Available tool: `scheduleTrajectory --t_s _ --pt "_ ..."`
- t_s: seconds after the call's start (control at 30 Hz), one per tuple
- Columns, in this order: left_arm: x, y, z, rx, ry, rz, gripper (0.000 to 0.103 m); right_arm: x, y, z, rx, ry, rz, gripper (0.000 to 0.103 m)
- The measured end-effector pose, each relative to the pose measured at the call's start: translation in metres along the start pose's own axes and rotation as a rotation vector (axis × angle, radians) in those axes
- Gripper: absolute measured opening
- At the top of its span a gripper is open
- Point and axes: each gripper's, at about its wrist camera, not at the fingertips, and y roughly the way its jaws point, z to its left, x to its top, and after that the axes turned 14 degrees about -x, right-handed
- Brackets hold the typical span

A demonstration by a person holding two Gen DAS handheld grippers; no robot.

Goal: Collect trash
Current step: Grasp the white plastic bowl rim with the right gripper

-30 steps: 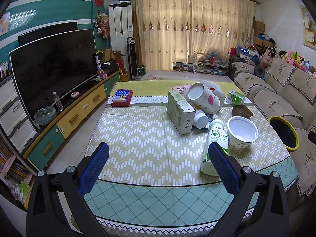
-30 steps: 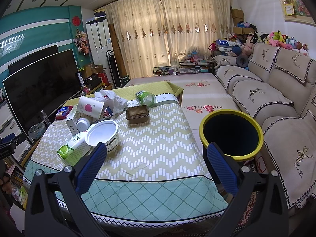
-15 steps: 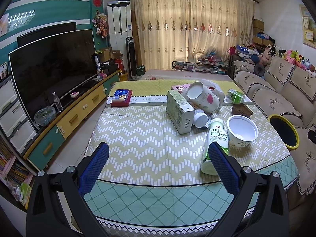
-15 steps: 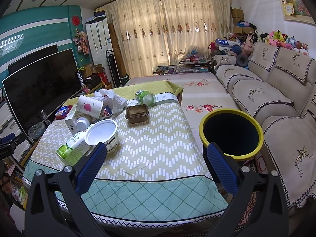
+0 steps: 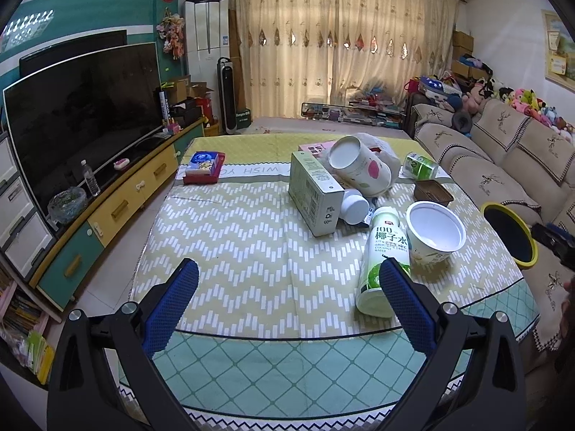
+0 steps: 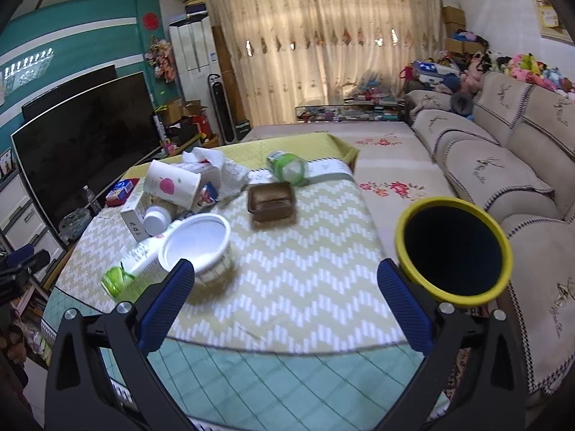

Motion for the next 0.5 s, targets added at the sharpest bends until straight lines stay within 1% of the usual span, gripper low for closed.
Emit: scheduleTrajectory --t_s 0.13,0.2,0.27,0.33,0.4,0.47,0.5 --pt "0.002 0.008 0.002 -0.007 0.008 0.008 0.099 0.013 0.022 0.021 0.042 -0.031 0.024 0.097" --pt "0.004 0.013 0.005 -0.02 0.0 0.016 0.099 0.019 0.035 0.034 0.062 -0.048 0.045 0.093" --pt "0.005 0.017 0.007 -0.026 -0.002 0.018 0.099 0.023 0.048 0.045 0.069 -0.067 0.074 0.081" --pt "0.006 0.022 0.009 -0.018 0.004 0.024 0.099 0.027 0.064 0.054 0.087 -0.081 0.113 0.075" --pt "0.009 0.027 0.012 -0.012 0.013 0.029 0.099 0.028 0.08 0.063 0.092 -0.096 0.154 0.067" --pt "0.01 0.032 0.012 -0.013 0.018 0.031 0.099 0.029 0.093 0.071 0.093 -0.113 0.185 0.052" --pt "0.011 0.034 0.013 -0.016 0.019 0.034 0.099 0.029 0.098 0.074 0.093 -0.119 0.197 0.048"
